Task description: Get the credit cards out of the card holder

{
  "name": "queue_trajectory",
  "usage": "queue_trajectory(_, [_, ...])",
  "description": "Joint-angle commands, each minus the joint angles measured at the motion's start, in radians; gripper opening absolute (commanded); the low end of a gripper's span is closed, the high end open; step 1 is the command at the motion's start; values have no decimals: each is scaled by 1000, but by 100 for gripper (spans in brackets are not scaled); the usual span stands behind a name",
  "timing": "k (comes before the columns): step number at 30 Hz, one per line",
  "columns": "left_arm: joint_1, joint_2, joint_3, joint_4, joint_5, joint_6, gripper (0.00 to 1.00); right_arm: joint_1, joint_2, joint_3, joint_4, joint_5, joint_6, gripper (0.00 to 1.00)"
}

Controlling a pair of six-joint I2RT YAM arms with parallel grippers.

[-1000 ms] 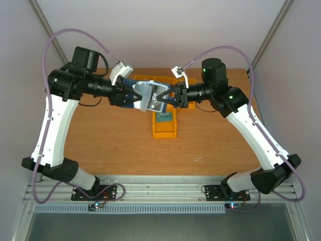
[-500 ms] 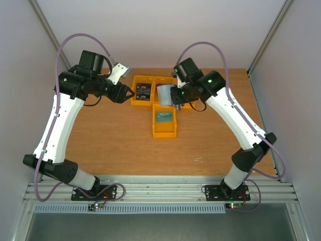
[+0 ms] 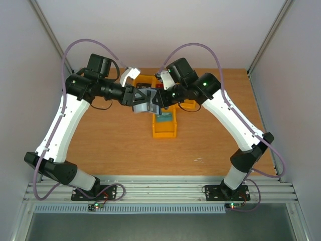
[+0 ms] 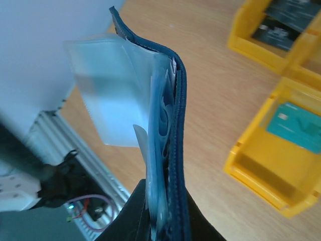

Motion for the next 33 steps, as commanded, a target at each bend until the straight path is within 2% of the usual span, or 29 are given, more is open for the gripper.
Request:
queue_trajectory(1, [24, 7, -21, 90, 20, -116, 38, -9, -112, -57, 156, -201, -27, 1])
queue_trajectory(9, [34, -1, -29, 78, -21, -87, 34, -43, -205, -175, 337, -400, -27, 1])
queue_trajectory(15, [25, -1, -32, 78, 70, -71, 31, -42, -221, -208, 420, -477, -23, 1])
queue_trajectory(22, [14, -5, -7, 47, 201, -38, 3, -47, -211, -210, 436, -499, -25, 1])
queue_trajectory(28, [22, -13, 21, 4, 276, 31, 0, -87, -230, -242, 434, -508, -15, 1])
queue_trajectory(29, [29, -15, 22, -2, 264, 38, 0, -98, -238, -252, 437, -509, -13, 3])
queue_trajectory(33, [60, -19, 22, -16, 211, 57, 0, -146, -281, -334, 485, -553, 9, 23])
